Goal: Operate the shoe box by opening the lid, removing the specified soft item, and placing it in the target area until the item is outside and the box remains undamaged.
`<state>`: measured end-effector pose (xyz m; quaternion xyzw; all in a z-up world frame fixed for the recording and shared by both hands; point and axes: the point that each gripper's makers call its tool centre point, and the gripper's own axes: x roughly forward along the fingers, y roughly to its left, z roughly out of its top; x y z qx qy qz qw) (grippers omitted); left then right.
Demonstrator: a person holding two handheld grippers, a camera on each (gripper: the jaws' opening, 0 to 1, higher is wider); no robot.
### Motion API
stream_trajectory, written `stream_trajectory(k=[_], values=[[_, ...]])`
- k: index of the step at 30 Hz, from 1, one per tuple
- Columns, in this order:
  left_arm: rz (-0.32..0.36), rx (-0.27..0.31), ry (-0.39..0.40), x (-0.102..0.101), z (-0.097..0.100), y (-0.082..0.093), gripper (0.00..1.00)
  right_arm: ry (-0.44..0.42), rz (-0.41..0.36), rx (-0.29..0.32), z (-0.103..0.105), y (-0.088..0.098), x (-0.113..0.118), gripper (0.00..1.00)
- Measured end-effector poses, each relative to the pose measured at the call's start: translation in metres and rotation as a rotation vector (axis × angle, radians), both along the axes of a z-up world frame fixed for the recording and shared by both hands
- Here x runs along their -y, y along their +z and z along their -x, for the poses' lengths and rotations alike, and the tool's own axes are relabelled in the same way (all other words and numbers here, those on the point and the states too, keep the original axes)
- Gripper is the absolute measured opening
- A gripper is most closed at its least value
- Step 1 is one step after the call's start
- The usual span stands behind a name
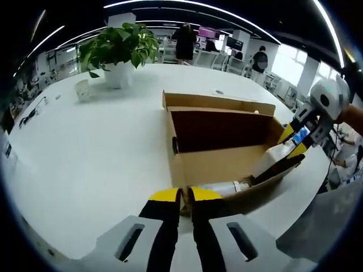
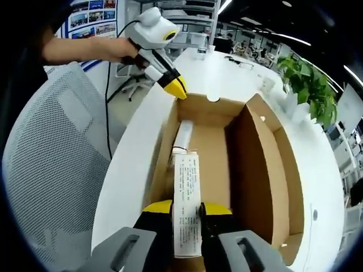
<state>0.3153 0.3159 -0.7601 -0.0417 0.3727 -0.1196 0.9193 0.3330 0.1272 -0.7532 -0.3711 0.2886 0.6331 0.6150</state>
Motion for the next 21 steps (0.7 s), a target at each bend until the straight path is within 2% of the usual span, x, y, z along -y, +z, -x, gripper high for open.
stream_trajectory(k=[10,14,21], values=[[0.001,0.001,0.011,0.0,0.0,0.001,0.04,0.011,-0.028,0.044,-0.01,0.045,0.002,0.14],[-0.006,0.001,0.012,-0.001,0.0,0.001,0.04,-0.001,-0.066,0.058,-0.015,0.068,0.003,0.14],[-0.012,-0.004,0.014,0.0,0.0,0.001,0.04,-0.007,-0.095,0.082,-0.019,0.103,0.014,0.14]])
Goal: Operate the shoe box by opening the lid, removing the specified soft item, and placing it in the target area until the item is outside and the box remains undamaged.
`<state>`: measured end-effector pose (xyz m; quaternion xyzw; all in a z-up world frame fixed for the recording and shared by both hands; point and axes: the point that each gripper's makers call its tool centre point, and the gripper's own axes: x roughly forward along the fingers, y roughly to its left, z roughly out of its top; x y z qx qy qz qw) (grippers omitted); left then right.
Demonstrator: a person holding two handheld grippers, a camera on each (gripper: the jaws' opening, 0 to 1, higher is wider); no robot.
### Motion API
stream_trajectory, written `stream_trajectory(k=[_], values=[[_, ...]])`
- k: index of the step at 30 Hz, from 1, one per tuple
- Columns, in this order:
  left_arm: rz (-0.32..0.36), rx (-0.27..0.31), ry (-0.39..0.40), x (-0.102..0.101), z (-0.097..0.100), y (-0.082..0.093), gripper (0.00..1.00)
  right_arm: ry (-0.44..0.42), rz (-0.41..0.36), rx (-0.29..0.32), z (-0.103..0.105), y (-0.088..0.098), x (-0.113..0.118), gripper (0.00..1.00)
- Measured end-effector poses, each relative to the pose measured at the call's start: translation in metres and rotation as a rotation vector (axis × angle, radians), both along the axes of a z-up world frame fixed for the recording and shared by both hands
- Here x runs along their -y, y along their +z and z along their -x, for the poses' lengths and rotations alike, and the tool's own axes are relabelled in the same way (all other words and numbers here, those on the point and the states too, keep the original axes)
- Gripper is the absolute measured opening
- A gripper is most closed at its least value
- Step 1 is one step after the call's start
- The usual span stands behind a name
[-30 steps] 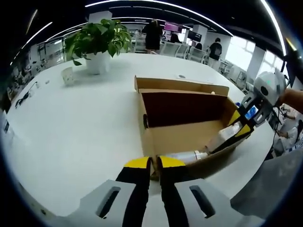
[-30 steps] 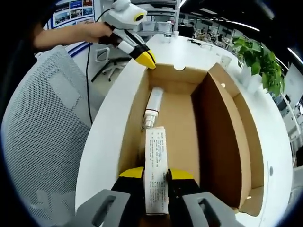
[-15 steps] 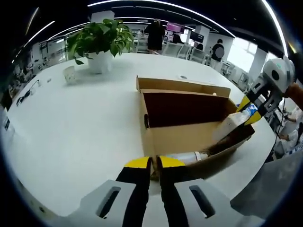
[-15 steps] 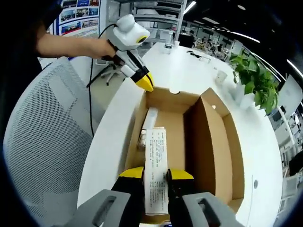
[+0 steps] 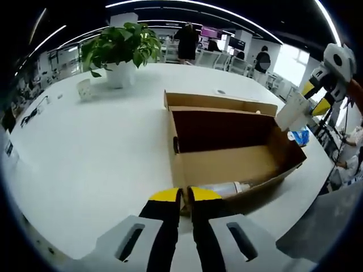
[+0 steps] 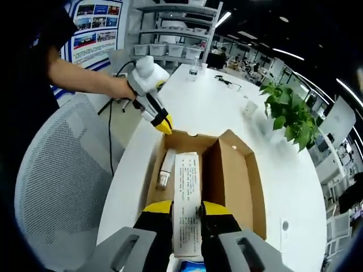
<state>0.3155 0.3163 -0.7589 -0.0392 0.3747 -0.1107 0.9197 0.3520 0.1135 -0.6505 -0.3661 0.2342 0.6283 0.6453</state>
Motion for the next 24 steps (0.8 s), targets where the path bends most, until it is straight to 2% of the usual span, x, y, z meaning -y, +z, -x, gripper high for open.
stream_trajectory(k=[13,24], values=[[-0.002,0.0,0.015,0.0,0.001,0.0,0.04,-0.003,0.009,0.058,-0.01,0.038,0.032,0.14],[-0.003,-0.003,0.015,0.001,0.001,-0.001,0.04,-0.04,0.039,0.091,-0.022,0.05,0.071,0.14]])
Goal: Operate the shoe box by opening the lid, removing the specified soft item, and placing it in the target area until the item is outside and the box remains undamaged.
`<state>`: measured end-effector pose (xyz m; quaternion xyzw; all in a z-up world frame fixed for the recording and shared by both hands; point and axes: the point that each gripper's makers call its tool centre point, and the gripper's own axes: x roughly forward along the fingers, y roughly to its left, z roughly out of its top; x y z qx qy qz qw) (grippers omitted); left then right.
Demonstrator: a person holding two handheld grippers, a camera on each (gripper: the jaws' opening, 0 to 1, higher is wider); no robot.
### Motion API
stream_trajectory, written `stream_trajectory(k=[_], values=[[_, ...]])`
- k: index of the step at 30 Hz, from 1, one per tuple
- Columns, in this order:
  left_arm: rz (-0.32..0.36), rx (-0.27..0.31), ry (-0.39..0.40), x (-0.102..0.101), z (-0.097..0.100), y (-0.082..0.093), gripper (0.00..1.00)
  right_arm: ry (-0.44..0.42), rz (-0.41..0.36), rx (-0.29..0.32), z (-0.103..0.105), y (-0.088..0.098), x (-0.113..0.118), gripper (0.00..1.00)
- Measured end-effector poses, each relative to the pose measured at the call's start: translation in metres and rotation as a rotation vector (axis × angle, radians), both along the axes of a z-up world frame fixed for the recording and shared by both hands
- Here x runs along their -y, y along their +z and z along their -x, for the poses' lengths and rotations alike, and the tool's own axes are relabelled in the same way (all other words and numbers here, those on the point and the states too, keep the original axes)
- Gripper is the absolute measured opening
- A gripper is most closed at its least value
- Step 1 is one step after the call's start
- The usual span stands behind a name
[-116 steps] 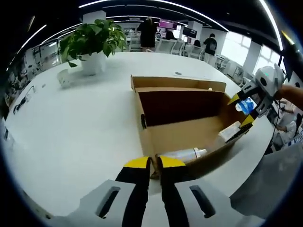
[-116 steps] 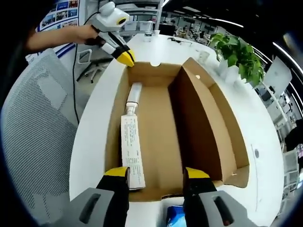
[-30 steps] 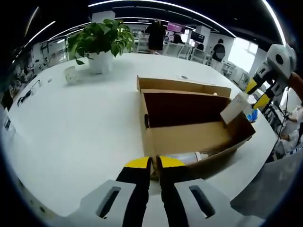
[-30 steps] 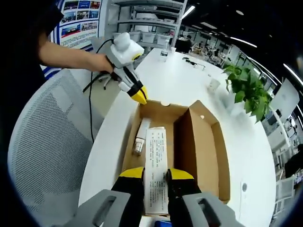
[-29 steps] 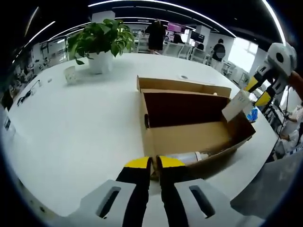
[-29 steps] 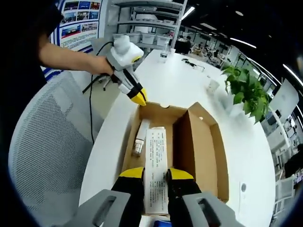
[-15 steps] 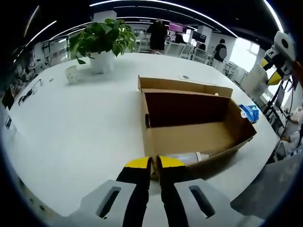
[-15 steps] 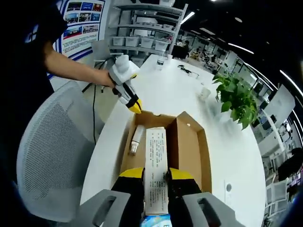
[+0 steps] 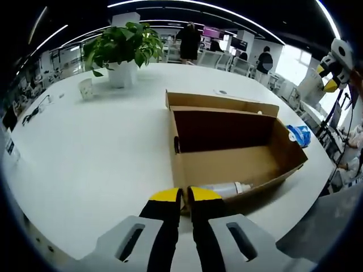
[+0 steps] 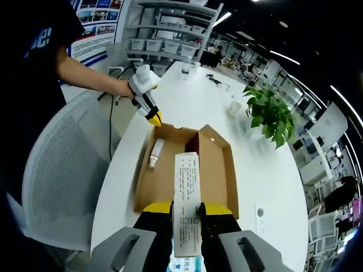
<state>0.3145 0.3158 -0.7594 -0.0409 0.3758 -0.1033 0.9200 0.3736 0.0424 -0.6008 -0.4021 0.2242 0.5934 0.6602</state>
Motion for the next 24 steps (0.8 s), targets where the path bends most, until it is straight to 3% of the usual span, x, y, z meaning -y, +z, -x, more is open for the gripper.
stream_trajectory(k=[10,24], values=[[0.0,-0.003,0.001,0.0,0.0,0.0,0.04,-0.035,0.046,0.018,-0.01,0.002,0.042,0.14],[0.007,-0.001,0.015,0.0,0.0,0.0,0.04,-0.071,0.138,0.004,-0.025,-0.016,0.093,0.14]])
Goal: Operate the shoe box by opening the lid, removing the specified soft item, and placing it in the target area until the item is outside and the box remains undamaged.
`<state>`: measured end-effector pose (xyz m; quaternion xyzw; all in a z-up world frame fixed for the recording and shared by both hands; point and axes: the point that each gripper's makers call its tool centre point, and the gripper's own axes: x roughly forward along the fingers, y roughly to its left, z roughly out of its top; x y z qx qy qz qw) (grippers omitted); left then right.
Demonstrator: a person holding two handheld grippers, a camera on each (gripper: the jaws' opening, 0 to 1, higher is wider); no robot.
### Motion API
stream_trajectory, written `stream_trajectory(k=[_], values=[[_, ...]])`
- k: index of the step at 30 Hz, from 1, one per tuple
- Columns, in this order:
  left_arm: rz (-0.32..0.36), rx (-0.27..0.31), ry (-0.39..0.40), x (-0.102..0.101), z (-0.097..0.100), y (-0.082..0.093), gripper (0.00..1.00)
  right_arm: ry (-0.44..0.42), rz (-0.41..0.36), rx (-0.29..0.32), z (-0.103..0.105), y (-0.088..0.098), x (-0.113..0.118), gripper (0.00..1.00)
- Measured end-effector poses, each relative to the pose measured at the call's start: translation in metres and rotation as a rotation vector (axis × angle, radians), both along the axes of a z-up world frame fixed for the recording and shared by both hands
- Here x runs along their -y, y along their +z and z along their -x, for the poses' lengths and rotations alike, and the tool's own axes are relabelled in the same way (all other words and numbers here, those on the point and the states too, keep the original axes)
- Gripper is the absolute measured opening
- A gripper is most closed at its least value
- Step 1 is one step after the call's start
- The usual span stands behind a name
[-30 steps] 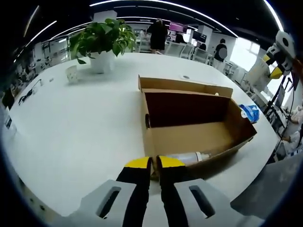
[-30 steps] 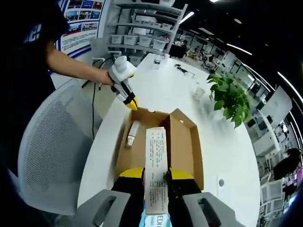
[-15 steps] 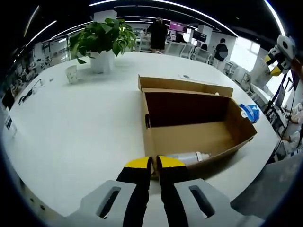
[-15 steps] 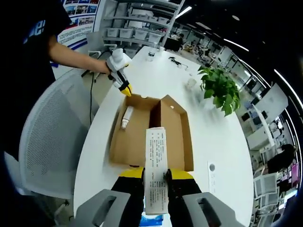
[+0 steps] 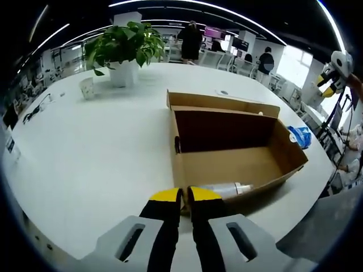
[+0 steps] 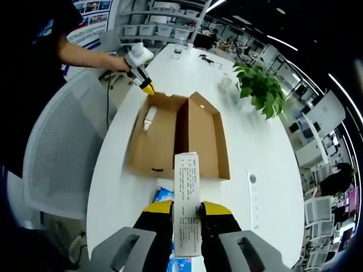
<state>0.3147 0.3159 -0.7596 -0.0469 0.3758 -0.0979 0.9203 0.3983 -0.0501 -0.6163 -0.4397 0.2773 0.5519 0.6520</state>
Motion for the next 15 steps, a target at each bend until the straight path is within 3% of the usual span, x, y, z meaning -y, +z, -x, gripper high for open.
stream_trajectory(k=[15], values=[[-0.004,0.006,0.009,0.0,0.0,-0.001,0.03,-0.028,0.08,-0.027,-0.017,-0.025,0.044,0.14]])
